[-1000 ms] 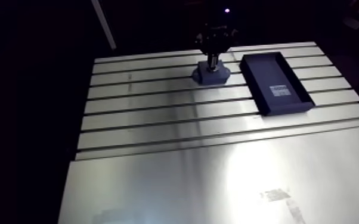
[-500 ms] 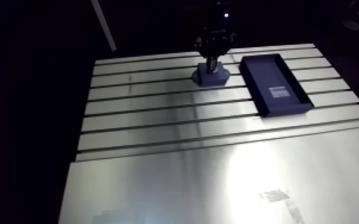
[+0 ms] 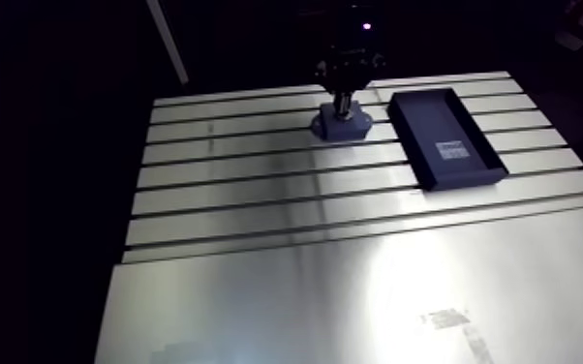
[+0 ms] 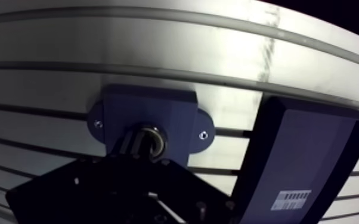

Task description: Pick up the bearing and press it into the housing until flush.

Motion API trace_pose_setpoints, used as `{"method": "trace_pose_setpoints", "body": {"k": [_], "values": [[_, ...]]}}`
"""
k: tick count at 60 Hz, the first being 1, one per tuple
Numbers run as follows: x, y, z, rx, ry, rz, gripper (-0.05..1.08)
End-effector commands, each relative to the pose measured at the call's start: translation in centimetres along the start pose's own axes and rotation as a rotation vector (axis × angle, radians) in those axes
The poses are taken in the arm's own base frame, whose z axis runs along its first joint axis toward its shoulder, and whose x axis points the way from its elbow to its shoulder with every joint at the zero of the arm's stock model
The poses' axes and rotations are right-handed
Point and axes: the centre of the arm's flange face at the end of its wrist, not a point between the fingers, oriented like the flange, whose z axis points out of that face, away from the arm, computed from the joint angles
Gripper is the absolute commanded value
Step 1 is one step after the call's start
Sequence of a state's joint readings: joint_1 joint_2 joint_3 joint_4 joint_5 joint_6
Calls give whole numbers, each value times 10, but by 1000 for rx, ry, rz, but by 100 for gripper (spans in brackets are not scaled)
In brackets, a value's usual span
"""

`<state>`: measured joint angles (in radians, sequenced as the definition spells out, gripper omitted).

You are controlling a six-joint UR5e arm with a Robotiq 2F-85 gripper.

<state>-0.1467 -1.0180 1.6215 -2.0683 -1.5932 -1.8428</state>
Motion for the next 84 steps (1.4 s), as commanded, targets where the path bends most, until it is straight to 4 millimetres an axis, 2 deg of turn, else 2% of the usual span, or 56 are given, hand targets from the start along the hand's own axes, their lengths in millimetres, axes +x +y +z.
{"method": "trace_pose_setpoints", "body": {"k": [1, 84], "values": [[0, 0, -1, 0, 2, -2, 108], [-4, 4, -1, 0, -1, -10, 108]]}}
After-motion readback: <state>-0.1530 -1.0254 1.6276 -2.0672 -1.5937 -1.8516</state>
